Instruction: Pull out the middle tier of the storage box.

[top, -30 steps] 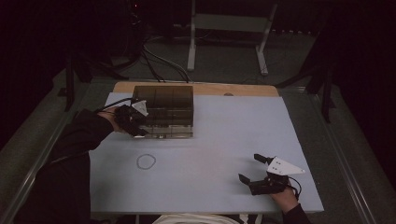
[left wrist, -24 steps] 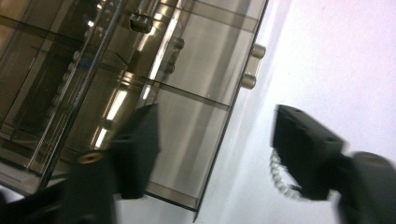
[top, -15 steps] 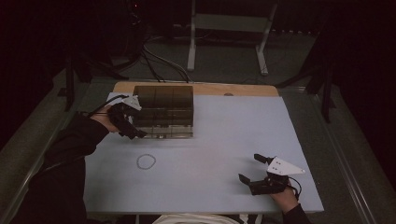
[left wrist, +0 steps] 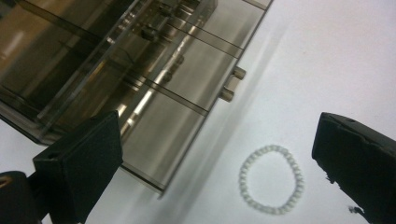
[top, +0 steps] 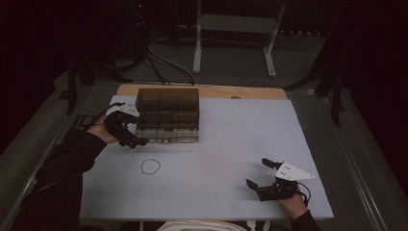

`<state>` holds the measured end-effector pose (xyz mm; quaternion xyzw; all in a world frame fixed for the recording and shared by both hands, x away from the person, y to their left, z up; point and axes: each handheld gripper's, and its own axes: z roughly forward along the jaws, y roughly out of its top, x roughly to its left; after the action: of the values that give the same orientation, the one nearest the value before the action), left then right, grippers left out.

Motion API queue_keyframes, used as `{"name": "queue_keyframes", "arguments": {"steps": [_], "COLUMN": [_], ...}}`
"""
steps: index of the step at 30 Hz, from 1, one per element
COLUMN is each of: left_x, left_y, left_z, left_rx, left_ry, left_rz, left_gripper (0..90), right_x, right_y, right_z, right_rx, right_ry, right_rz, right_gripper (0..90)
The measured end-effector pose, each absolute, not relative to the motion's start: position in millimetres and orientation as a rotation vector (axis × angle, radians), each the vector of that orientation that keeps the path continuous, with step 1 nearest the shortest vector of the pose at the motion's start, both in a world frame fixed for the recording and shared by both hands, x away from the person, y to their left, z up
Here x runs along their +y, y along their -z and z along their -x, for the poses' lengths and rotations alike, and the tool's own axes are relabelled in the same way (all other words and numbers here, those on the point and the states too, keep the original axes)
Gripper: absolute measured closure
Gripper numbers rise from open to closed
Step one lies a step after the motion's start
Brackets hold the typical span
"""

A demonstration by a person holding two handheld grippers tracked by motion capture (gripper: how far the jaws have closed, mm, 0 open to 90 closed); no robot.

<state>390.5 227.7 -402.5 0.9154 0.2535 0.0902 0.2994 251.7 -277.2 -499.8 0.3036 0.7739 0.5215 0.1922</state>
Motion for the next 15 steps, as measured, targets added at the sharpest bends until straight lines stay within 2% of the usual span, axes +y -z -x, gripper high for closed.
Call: {"name": "queue_keyframes", "arguments": {"steps": [15], "left_x": [229.7], "left_y": [412.2], "left_z": [-359.2], "left_rx": [0.747], "left_ry": [-0.266], "left_rz": [-2.284], "left_gripper": [3.3], "right_x": [-277.0], "right_y": [499.7], "right_z": [-251.8], "right_rx": [2.171], "right_ry": [-1.466], "right_rz": [-0.855], "right_gripper": [2.8]}}
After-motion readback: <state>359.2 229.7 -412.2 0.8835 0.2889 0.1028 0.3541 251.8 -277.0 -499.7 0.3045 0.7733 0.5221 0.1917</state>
